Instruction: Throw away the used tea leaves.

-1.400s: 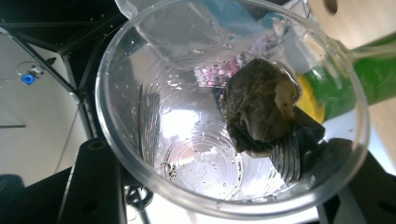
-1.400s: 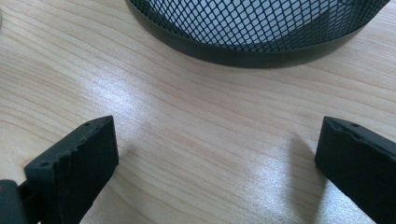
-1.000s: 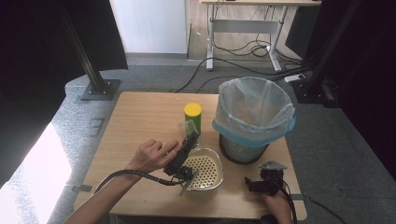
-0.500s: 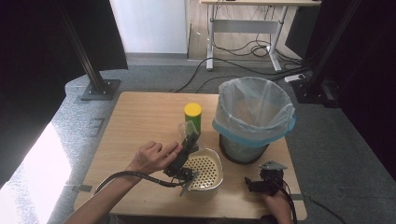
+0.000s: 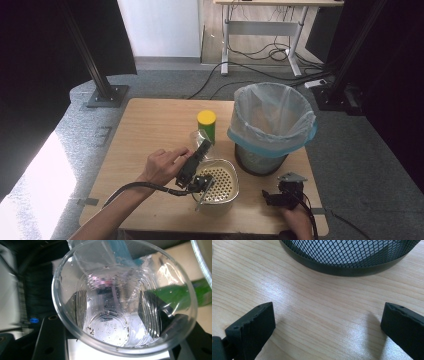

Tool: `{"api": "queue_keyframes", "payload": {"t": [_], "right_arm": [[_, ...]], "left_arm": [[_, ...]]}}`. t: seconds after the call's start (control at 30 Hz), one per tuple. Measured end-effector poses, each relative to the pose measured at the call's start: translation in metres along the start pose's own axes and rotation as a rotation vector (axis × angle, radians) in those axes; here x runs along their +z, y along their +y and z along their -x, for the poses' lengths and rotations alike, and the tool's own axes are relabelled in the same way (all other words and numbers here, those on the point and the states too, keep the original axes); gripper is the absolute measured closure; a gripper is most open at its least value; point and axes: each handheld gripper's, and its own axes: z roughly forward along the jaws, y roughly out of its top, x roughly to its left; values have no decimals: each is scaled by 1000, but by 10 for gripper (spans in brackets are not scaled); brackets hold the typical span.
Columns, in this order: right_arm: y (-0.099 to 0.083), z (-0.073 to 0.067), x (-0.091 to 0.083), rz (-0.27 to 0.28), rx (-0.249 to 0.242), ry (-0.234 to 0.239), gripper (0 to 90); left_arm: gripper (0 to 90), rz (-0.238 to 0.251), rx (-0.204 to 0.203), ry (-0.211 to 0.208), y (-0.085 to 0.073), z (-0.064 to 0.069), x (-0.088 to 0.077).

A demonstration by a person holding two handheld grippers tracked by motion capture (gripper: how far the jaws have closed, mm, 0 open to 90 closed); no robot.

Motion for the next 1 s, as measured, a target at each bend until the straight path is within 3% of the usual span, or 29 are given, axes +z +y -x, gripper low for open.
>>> {"api": "queue_keyframes", "payload": {"t": [0.07,0.13,0.3,0.53,0.6,0.63,0.67,1.0], "right_arm": [[0,0,0,0,1,0,0],[0,0,0,0,2,0,0],[0,0,0,0,0,0,0],[0,0,0,0,0,0,0],[0,0,0,-2,-1,1,0],[0,0,0,-2,-1,1,0],[0,0,0,-2,-1,1,0],[0,0,0,-2,0,1,0]], "left_arm": [[400,17,-70,-39,-1,-6,0],[398,32,-170,-91,-4,-13,1],[390,49,-327,-212,-12,-23,5],[386,81,-535,-348,-27,-34,12],[384,101,-608,-393,-32,-39,15],[382,109,-664,-431,-37,-43,18],[381,109,-664,-431,-37,-43,18],[379,161,-943,-581,-60,-56,31]]}}
